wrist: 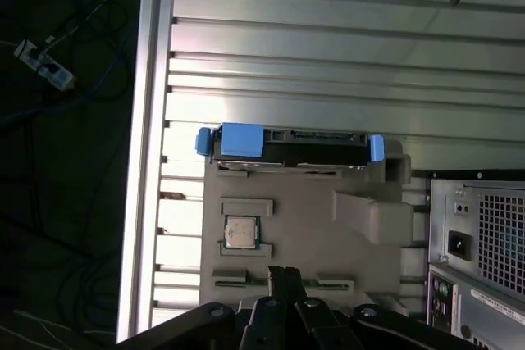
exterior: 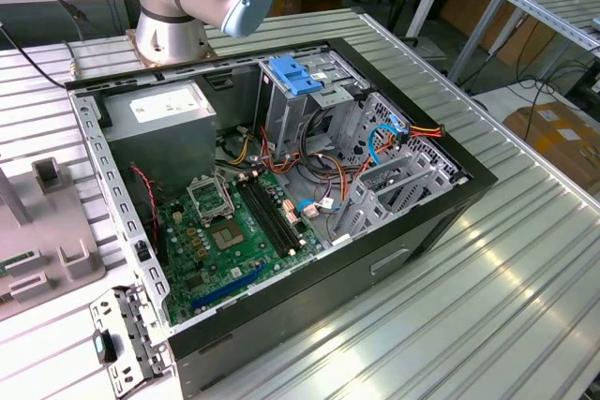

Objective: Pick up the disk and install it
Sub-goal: 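Pick up the disk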

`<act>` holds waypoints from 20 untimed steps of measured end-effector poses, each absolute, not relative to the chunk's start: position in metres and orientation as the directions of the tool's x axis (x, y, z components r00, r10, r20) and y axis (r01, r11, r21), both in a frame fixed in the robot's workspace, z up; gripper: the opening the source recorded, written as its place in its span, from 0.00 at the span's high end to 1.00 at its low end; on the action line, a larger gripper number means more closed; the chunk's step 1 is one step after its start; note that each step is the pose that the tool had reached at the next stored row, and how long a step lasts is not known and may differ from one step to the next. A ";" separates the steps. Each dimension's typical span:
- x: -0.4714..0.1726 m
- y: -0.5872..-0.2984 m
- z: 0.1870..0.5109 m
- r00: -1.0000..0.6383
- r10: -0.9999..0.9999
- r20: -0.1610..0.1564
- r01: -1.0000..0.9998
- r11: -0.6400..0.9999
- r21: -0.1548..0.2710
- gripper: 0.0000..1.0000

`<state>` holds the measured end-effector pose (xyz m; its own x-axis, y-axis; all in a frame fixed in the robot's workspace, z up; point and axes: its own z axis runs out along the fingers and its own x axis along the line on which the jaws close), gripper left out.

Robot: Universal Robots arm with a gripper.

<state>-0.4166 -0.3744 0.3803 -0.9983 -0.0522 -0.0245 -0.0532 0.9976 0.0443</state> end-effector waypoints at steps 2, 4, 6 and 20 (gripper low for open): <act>-0.417 -0.374 0.380 -0.998 -0.062 -0.024 -0.063 0.997 0.044 0.89; -0.417 -0.374 0.380 -0.997 -0.072 -0.024 -0.073 0.996 0.044 0.89; -0.417 -0.374 0.380 -0.997 -0.079 -0.024 -0.080 0.996 0.044 0.89; -0.417 -0.374 0.380 -0.992 -0.127 -0.024 -0.128 0.991 0.044 0.89</act>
<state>-0.4166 -0.3744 0.3803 -0.9916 -0.1271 -0.0245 -0.1281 0.9908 0.0443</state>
